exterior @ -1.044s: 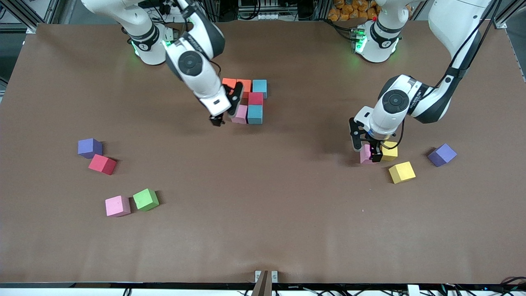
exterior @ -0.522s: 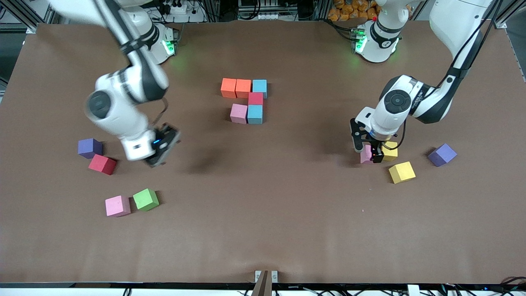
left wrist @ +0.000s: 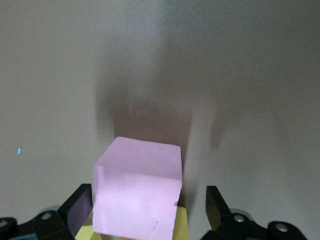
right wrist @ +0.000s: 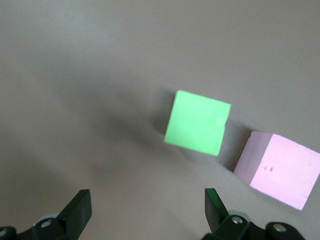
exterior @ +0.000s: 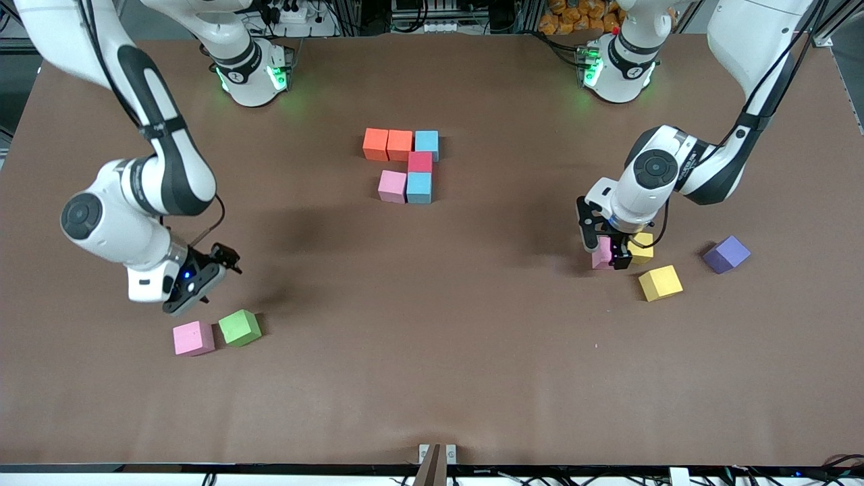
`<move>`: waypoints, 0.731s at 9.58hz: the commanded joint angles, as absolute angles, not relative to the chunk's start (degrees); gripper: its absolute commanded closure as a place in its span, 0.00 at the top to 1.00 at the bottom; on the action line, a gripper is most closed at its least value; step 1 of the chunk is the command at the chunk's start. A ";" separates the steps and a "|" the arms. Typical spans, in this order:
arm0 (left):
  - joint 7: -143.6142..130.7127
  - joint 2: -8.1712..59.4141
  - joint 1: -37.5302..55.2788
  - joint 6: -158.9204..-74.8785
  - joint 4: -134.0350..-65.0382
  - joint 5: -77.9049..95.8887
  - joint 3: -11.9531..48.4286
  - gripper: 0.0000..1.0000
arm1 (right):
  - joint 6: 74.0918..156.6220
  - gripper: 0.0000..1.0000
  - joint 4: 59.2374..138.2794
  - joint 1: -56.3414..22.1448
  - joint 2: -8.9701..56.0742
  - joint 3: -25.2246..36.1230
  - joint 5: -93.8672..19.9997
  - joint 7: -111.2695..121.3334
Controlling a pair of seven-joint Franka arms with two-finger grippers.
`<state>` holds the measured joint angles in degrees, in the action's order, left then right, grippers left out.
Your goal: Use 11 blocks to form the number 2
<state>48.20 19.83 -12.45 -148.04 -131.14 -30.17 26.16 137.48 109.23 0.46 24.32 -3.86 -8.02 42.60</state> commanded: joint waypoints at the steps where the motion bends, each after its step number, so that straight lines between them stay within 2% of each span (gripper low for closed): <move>1: 48.52 21.62 -13.53 -149.85 -130.52 -33.38 26.72 1.00 | 141.21 1.00 103.89 0.18 31.53 -3.96 -8.17 36.23; 3: 48.52 21.88 -14.06 -150.29 -130.34 -34.45 26.72 1.00 | 142.82 1.00 102.67 -0.96 33.39 -4.04 -8.17 33.24; 5: 48.25 22.59 -15.02 -151.69 -130.34 -37.88 26.72 0.05 | 143.08 1.00 101.61 -1.32 34.19 -4.04 -8.09 32.61; 6: 47.90 22.41 -15.20 -151.70 -130.43 -37.88 26.72 0.00 | 143.35 1.00 100.73 -1.41 34.80 -4.04 -7.65 32.78; 7: 46.42 22.15 -15.21 -151.61 -130.43 -37.88 26.81 0.00 | 143.35 1.00 99.07 -1.41 35.76 -3.96 -7.21 33.39</move>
